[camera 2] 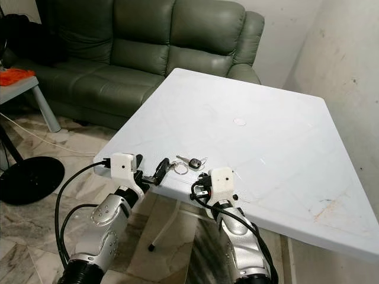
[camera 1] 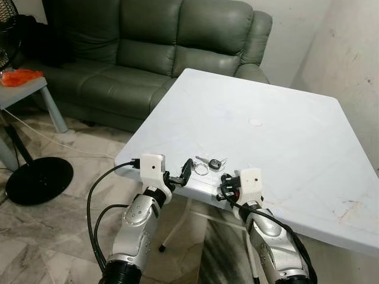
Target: Hang keys on a hook
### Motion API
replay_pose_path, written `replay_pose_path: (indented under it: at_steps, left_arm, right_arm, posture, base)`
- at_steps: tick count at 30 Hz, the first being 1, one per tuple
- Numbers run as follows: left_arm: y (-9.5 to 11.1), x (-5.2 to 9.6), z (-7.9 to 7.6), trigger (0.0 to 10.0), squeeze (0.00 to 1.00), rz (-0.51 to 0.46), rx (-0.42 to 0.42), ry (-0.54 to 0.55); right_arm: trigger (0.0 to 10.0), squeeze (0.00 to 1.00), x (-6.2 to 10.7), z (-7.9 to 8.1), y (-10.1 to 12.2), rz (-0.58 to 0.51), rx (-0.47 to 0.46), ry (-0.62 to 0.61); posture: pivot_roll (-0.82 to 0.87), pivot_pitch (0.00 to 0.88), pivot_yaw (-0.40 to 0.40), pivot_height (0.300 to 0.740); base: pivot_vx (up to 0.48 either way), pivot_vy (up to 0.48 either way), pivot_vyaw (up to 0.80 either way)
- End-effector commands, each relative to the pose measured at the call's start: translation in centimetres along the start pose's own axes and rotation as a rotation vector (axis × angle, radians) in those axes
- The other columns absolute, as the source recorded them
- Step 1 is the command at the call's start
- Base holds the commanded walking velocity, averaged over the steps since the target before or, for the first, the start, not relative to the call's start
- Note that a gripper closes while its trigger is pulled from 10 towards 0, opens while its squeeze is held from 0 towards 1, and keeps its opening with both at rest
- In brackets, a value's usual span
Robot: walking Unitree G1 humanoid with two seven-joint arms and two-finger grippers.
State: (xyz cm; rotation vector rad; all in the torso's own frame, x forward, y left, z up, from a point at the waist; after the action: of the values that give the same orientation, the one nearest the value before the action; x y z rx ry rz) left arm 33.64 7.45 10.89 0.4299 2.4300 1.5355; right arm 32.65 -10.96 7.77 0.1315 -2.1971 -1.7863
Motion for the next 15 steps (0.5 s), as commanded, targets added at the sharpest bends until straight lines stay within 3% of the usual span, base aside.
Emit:
replay_pose_path:
  at_steps: [1,9,10,15]
  left_arm:
    - [0.0,-0.3,-0.6,10.0,0.00,0.005,-0.001,-0.014]
    - [-0.1,-0.4,-0.7,10.0,0.00,0.010,0.001,-0.020]
    - [-0.1,-0.4,-0.8,10.0,0.00,0.011,0.003,-0.022]
    - [-0.2,-0.4,-1.0,10.0,0.00,0.013,0.004,-0.026]
  right_arm:
    - [10.0,0.00,0.1,-0.3,-0.4,0.032,0.049,-0.012]
    - [10.0,0.00,0.8,-0.3,-1.5,0.078,0.121,0.005]
    - [10.0,0.51,0.9,-0.5,-1.6,0.083,0.110,0.005]
    - [10.0,0.45,1.0,-0.7,-1.8,0.097,0.143,0.004]
  posture:
    - [-0.02,0.044,-0.101,0.740]
    - [-0.04,0.051,-0.096,0.740]
    - [-0.04,0.052,-0.096,0.740]
    - [-0.04,0.052,-0.097,0.740]
  base:
    - [0.000,0.000,0.00]
    - [0.000,0.000,0.00]
    - [0.000,0.000,0.00]
    - [0.000,0.000,0.00]
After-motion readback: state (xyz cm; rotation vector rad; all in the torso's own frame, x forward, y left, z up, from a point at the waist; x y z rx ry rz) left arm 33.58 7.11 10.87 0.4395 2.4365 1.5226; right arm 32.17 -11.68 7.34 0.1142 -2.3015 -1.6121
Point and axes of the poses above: a point about 5 cm out from each wrist's last joint towards the gripper, its own x axis pointing back from the gripper into the wrist, its own y axis along the axis of the wrist's last joint, z = x × y, the point moved 2 cm from there along -x, pointing out of the wrist towards the gripper, and after that the axes turned 13 degrees about x, right-handed, at the moved point
